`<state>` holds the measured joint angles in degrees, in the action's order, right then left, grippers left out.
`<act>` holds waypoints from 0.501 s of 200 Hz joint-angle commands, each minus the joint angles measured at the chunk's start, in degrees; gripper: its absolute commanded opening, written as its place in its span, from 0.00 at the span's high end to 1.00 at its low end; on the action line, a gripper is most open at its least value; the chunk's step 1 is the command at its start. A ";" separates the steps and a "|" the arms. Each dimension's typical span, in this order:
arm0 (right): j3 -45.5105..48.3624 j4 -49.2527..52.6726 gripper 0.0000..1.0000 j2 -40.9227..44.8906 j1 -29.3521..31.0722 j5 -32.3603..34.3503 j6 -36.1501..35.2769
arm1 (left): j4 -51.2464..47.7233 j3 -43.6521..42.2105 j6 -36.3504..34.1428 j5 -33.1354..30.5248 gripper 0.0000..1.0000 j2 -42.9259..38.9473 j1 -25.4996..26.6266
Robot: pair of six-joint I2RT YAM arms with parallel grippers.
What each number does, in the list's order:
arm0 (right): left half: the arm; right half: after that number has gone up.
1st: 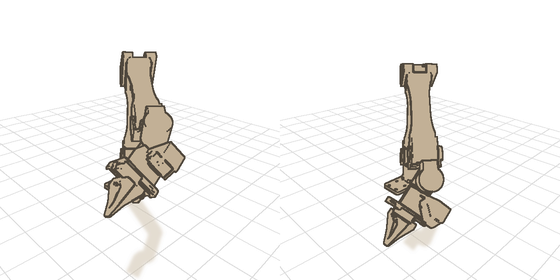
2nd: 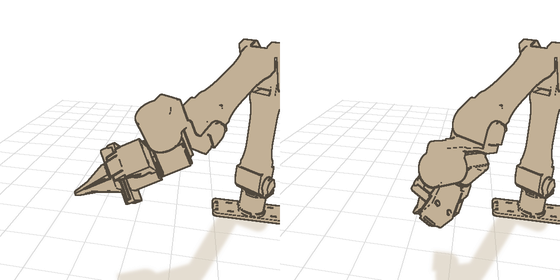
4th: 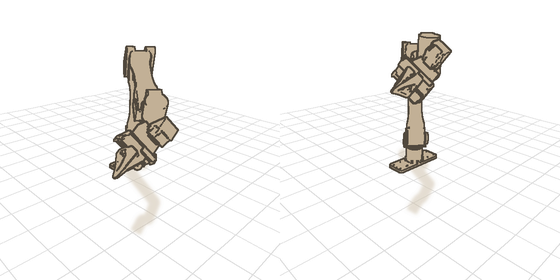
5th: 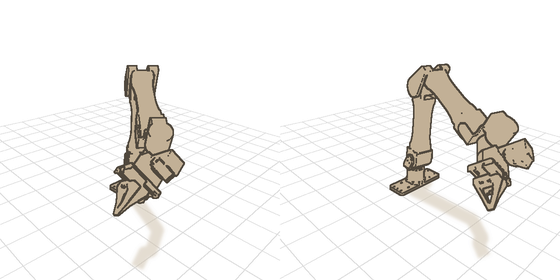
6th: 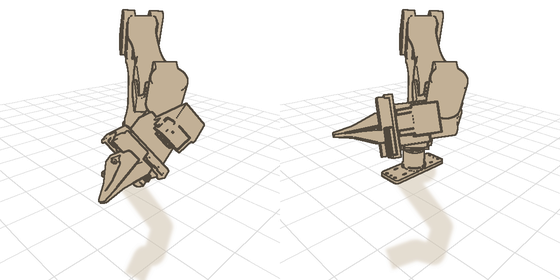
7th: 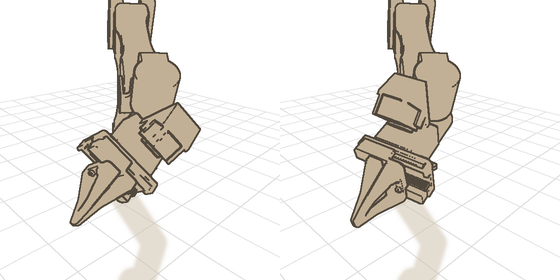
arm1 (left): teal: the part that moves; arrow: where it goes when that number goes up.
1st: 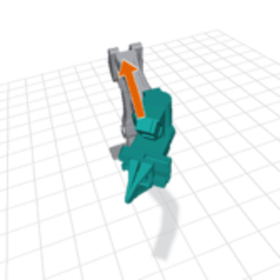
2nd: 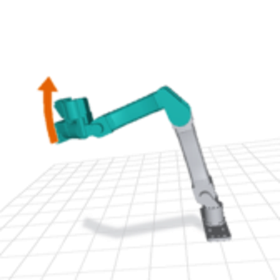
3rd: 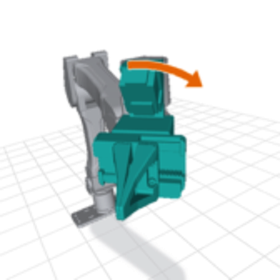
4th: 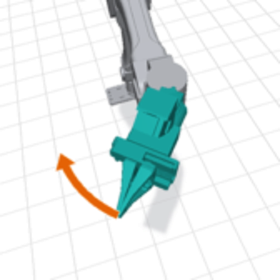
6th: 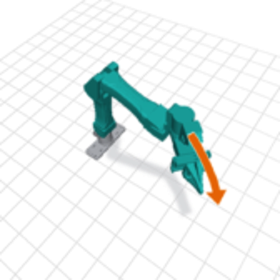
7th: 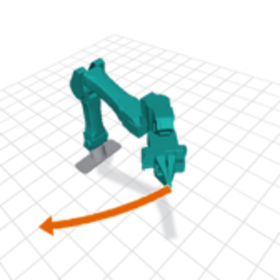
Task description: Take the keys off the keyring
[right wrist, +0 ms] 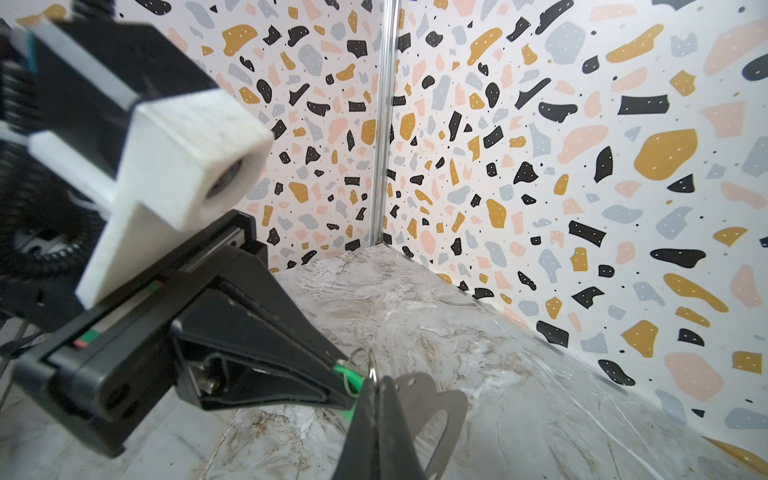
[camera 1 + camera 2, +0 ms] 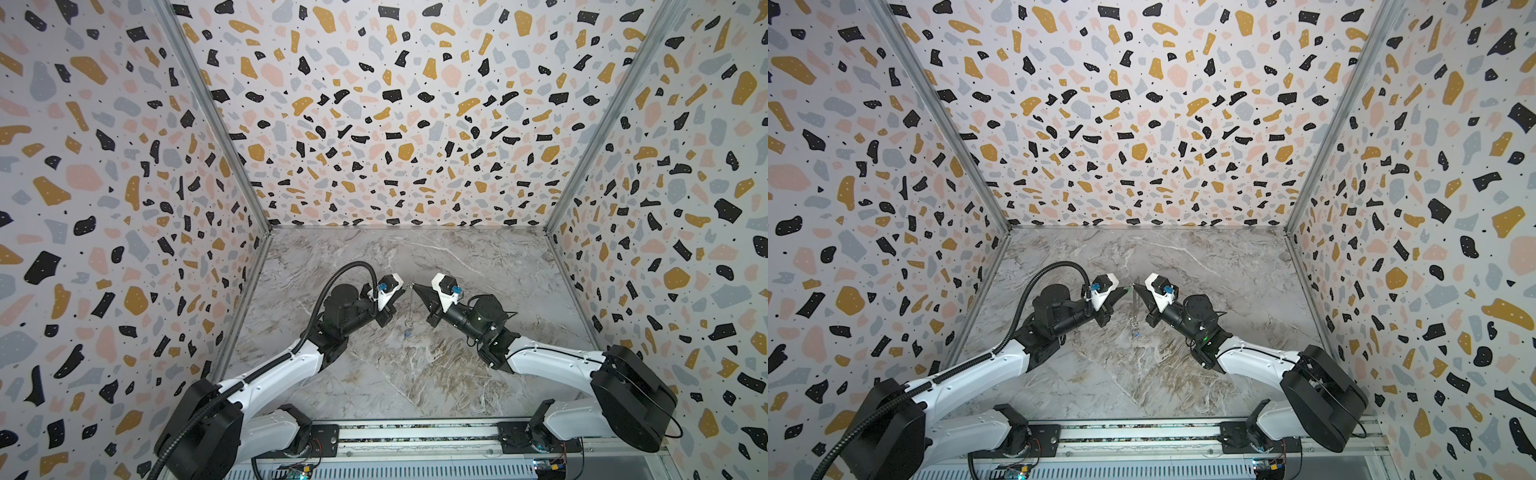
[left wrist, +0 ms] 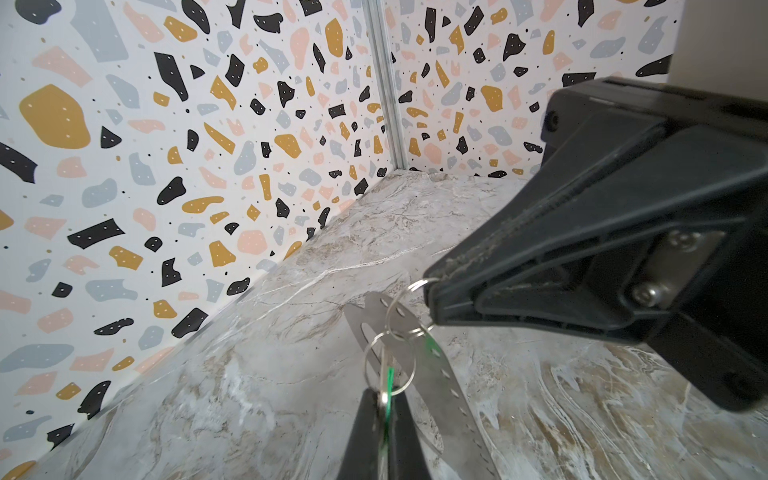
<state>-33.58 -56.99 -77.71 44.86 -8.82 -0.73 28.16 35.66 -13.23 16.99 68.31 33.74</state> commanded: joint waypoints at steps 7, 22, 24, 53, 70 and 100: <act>-0.10 -6.72 1.00 1.59 -0.21 4.17 -1.43 | -0.20 1.69 0.19 -0.16 1.00 0.50 0.13; 0.33 -8.01 1.00 1.61 -0.21 4.48 -1.90 | -0.60 1.91 -0.03 0.11 1.00 0.92 0.15; 0.38 -8.30 1.00 1.60 -0.21 4.50 -1.97 | -0.68 2.01 -0.04 0.20 1.00 0.98 0.14; 1.10 -10.30 1.00 1.47 -0.21 5.04 -2.65 | -2.20 3.04 -0.12 1.85 1.00 2.14 0.19; 1.41 -11.14 1.00 1.50 -0.13 5.20 -2.87 | -2.74 3.32 -0.23 2.66 1.00 2.54 0.21; 1.59 -12.42 1.00 1.34 -0.11 4.03 -3.40 | -3.67 4.04 -0.80 5.41 1.00 3.50 0.19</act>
<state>-31.38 -61.78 -77.73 44.97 -6.17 -3.11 27.03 38.24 -13.30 19.75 70.96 33.93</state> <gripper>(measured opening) 0.044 0.053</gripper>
